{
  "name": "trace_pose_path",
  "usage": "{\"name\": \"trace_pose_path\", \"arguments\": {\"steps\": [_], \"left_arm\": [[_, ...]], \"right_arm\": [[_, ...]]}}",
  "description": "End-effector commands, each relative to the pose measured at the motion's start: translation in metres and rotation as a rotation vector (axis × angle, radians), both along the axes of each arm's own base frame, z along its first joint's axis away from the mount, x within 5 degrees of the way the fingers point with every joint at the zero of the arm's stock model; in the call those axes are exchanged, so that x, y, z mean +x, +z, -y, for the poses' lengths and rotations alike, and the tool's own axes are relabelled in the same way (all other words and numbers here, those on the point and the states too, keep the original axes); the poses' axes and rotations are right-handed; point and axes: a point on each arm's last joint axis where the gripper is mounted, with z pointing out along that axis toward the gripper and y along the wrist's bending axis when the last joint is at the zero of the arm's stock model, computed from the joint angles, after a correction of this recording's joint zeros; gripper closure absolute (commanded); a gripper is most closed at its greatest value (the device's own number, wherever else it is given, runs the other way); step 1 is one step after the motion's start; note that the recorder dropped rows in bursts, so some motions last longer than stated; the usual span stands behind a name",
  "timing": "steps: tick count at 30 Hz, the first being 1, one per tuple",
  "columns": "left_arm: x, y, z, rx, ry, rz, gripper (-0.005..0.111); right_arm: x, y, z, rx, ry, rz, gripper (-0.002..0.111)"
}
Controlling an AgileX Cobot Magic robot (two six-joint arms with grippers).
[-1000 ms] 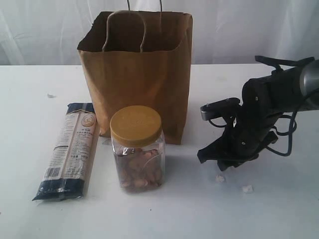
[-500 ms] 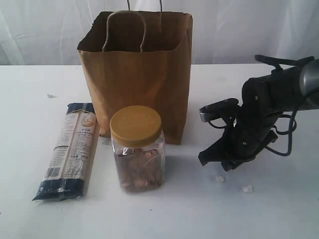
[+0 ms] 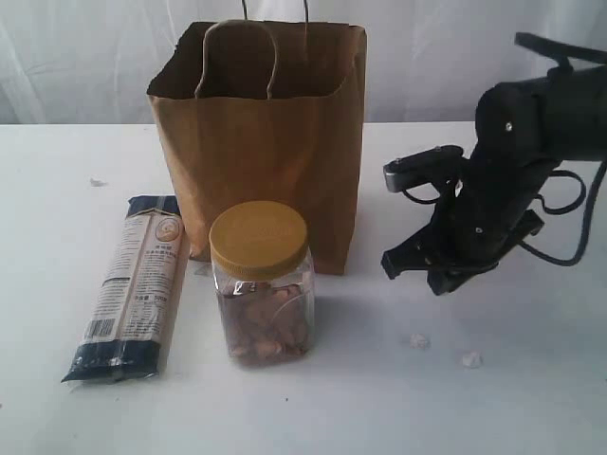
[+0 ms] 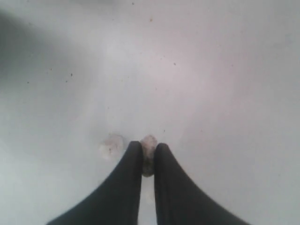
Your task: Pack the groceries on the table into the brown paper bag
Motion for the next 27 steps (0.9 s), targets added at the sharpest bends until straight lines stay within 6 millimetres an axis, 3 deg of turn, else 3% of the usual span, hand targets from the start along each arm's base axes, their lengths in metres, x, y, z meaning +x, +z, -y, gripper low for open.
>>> {"name": "trace_pose_path", "arguments": {"steps": [1,8,12,16,19,23,27], "left_arm": [[0.000,-0.001,0.000,-0.012,0.003,0.000,0.107],[0.000,-0.001,0.000,-0.012,0.003,0.000,0.107],[0.000,-0.001,0.000,-0.012,0.003,0.000,0.107],[0.000,-0.001,0.000,-0.012,0.003,0.000,0.107],[0.000,-0.001,0.000,-0.012,0.003,0.000,0.107],[0.000,-0.001,0.000,-0.012,0.003,0.000,0.107],[0.000,-0.001,0.000,-0.012,0.003,0.000,0.107]], "right_arm": [[-0.024,0.028,0.006,0.023,-0.001,-0.046,0.107],[-0.073,0.060,0.014,0.138,0.036,-0.046,0.107],[-0.086,0.103,0.016,0.257,0.037,0.139,0.107],[-0.084,0.157,0.013,0.393,0.043,0.414,0.107],[-0.079,0.192,0.009,0.451,0.053,0.496,0.108],[-0.068,0.222,-0.001,0.508,0.081,0.484,0.108],[-0.054,0.235,-0.019,0.510,0.150,0.455,0.108]]}}
